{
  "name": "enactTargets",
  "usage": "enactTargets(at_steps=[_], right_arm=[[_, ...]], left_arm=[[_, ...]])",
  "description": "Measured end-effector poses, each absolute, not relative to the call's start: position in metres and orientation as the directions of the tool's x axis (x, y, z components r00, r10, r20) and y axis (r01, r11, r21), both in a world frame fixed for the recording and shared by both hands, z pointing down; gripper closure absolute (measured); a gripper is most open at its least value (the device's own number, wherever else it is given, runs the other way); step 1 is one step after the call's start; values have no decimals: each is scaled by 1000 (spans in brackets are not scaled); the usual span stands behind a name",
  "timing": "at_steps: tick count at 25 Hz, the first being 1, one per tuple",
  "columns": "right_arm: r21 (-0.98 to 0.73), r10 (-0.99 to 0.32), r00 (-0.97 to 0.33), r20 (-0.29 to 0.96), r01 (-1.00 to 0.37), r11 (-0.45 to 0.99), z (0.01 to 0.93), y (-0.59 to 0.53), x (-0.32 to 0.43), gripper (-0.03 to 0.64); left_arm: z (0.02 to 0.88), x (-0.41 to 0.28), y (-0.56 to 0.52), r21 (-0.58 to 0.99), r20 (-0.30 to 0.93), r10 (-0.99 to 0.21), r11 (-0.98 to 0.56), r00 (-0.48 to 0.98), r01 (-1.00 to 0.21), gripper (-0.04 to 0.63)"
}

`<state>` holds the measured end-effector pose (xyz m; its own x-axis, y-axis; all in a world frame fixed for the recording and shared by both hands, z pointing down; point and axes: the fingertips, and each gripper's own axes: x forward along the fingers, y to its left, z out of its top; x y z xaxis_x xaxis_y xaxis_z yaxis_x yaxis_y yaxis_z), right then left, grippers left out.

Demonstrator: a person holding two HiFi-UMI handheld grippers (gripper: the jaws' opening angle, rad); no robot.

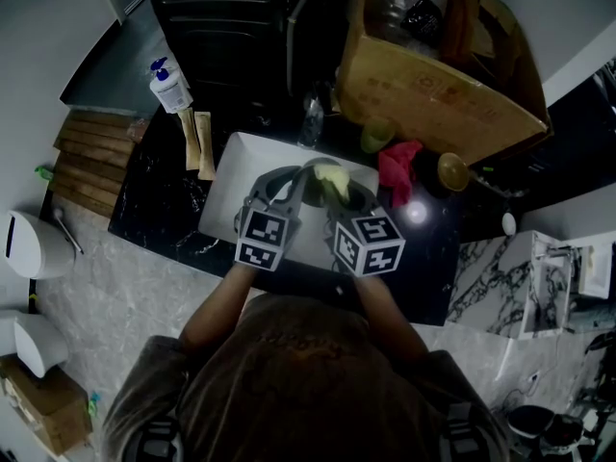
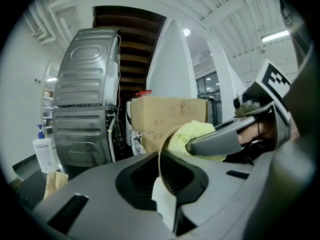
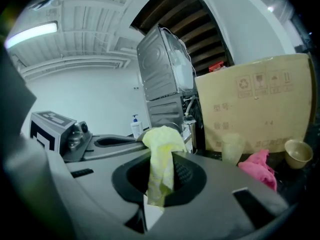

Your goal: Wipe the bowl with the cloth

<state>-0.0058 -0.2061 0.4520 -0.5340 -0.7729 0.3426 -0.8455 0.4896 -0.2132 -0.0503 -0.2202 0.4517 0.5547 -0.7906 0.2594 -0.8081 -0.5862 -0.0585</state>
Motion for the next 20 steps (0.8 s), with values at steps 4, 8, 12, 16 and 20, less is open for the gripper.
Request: enactTargets(at_steps=[4, 8, 12, 16, 20], right_arm=[[-225, -771, -524, 364, -852, 473, 463, -201, 1, 589], [-242, -756, -526, 389, -850, 467, 474, -195, 3, 589], [-260, -725, -545, 421, -838, 480, 486, -186, -2, 589], [-290, -680, -586, 440, -810, 510, 494, -180, -13, 589], [-309, -629, -631, 455, -774, 553, 500, -174, -27, 589]], left_arm=[[453, -54, -221, -56, 262, -795, -578, 546, -814, 569], [453, -60, -224, -43, 259, -804, -562, 534, -826, 569], [452, -64, -226, -31, 255, -812, -550, 525, -835, 569], [451, -67, -229, -17, 254, -815, -542, 520, -840, 569], [453, -68, -229, -7, 257, -815, -539, 520, -842, 571]])
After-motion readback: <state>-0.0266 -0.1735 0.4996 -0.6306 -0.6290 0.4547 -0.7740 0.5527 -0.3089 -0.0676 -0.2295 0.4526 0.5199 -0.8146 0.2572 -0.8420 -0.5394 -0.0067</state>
